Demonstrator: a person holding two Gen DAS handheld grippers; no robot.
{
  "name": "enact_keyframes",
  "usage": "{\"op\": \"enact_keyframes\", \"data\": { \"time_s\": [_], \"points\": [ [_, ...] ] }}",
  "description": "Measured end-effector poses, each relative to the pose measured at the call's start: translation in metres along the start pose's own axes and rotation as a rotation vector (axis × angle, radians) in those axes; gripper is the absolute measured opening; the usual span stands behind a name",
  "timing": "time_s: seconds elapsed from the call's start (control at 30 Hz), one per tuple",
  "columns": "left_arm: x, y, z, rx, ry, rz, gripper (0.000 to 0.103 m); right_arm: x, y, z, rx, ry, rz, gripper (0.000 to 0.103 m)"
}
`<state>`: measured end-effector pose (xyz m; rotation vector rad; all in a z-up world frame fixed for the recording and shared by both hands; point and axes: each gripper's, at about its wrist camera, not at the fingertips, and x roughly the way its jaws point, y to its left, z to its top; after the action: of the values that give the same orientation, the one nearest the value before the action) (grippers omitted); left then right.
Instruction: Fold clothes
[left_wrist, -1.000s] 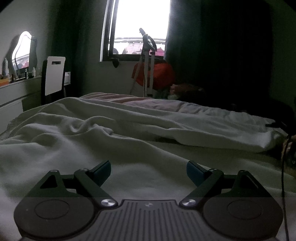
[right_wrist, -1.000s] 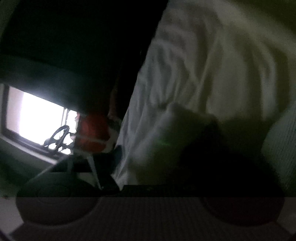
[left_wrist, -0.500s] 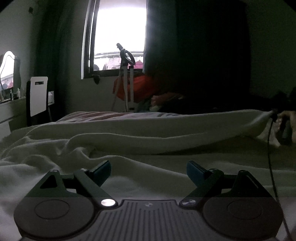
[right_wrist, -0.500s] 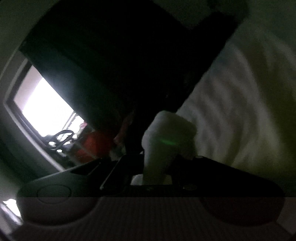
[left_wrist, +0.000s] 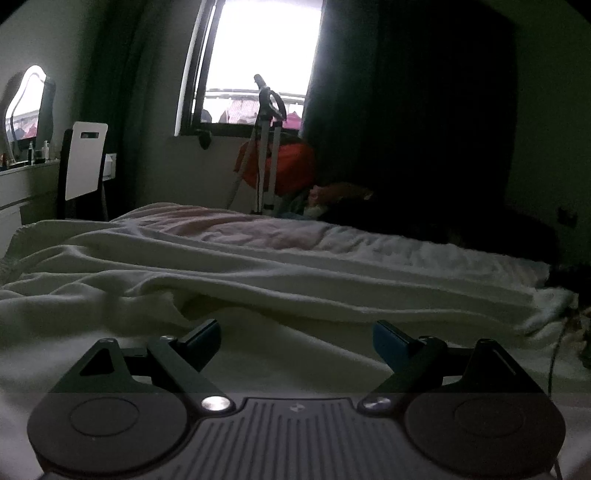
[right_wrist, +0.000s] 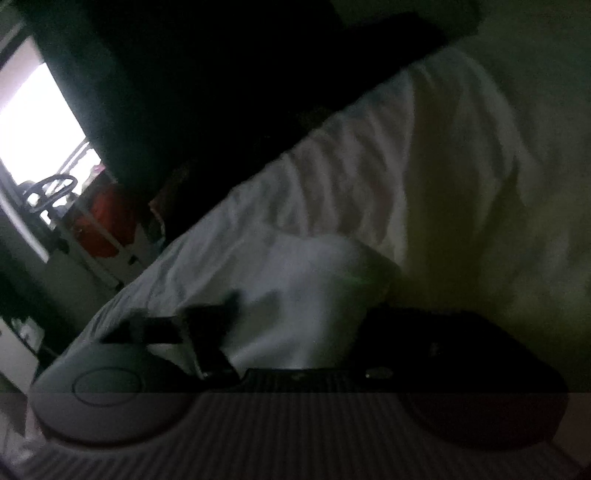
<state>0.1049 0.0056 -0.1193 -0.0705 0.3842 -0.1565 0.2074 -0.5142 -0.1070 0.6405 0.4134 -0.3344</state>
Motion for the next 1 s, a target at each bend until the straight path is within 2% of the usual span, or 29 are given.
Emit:
{"op": "enact_keyframes", "data": {
  "time_s": [0.1, 0.27, 0.43, 0.53, 0.63, 0.77, 0.93, 1.0],
  "points": [
    [-0.004, -0.004, 0.0, 0.025, -0.017, 0.01, 0.091, -0.036, 0.028, 0.0, -0.081, 0.0, 0.03, 0.089],
    [-0.016, -0.007, 0.001, 0.027, -0.01, 0.011, 0.091, -0.114, 0.072, -0.026, -0.283, -0.024, 0.084, 0.088],
    [-0.03, -0.001, 0.007, -0.047, 0.029, 0.003, 0.091, -0.172, 0.078, -0.047, -0.368, -0.01, 0.123, 0.088],
    [-0.043, 0.002, 0.008, -0.057, 0.04, 0.011, 0.091, -0.204, 0.076, -0.068, -0.386, -0.022, 0.127, 0.088],
    [-0.054, 0.002, 0.01, -0.043, 0.045, 0.032, 0.091, -0.219, 0.079, -0.089, -0.402, -0.01, 0.112, 0.088],
    [-0.063, 0.005, 0.012, -0.025, 0.053, 0.071, 0.092, -0.223, 0.087, -0.095, -0.445, -0.02, 0.119, 0.088],
    [-0.072, 0.022, 0.015, -0.03, 0.129, 0.157, 0.092, -0.217, 0.083, -0.095, -0.433, -0.016, 0.106, 0.088],
    [-0.081, 0.036, 0.016, -0.064, 0.153, 0.192, 0.092, -0.216, 0.08, -0.094, -0.418, -0.004, 0.106, 0.088]
  ]
}}
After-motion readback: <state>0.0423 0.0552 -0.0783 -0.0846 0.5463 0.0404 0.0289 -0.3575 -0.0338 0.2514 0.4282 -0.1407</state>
